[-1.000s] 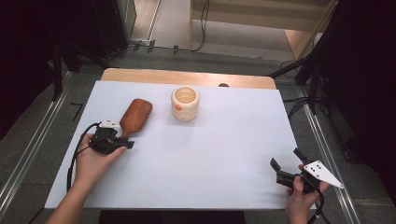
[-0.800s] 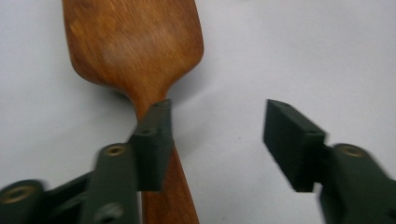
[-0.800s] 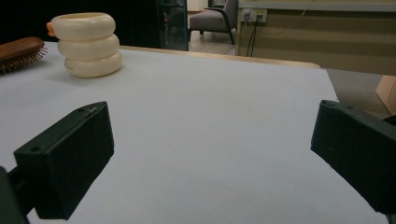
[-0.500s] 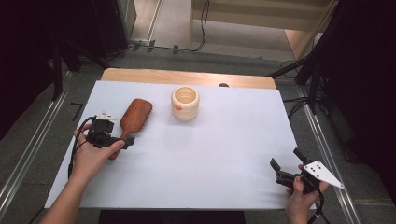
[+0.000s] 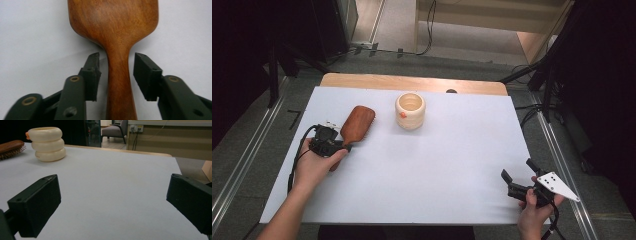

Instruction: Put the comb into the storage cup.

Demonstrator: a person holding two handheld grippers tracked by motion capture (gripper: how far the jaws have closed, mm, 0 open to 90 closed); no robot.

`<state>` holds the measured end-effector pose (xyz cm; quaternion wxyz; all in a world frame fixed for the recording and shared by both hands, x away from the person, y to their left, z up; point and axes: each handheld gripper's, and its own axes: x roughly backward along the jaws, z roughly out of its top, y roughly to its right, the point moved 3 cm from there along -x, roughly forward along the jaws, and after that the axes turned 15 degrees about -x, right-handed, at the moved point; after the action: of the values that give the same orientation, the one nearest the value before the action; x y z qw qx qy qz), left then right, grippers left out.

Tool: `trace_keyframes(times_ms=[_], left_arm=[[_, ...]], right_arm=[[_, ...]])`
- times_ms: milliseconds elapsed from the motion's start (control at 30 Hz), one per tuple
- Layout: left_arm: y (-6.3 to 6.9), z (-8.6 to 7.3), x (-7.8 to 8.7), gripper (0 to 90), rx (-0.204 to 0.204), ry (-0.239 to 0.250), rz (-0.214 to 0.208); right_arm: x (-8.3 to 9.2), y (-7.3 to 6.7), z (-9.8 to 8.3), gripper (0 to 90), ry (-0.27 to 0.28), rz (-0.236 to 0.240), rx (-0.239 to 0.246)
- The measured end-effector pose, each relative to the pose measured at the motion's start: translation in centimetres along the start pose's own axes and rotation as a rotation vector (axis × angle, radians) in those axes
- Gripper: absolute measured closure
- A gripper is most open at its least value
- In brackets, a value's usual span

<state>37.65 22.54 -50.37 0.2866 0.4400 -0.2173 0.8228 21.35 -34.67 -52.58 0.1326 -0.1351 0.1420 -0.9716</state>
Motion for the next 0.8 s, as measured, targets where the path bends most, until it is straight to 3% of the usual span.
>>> trace_keyframes(times_ms=[67, 267, 800], left_arm=[[0.16, 0.05, -0.21, 65.1, -0.011, -0.003, 0.022], [0.46, 0.17, -0.40, 71.6, -0.031, 0.002, 0.052], [0.80, -0.75, -0.11, 72.5, -0.036, 0.105, 0.083]], right_arm=[[-0.01, -0.02, 0.00, 0.0, 0.000, -0.001, -0.002], [-0.04, -0.03, 0.00, 0.0, -0.001, -0.002, -0.002], [0.02, -0.03, -0.02, 0.0, -0.003, -0.003, -0.005]])
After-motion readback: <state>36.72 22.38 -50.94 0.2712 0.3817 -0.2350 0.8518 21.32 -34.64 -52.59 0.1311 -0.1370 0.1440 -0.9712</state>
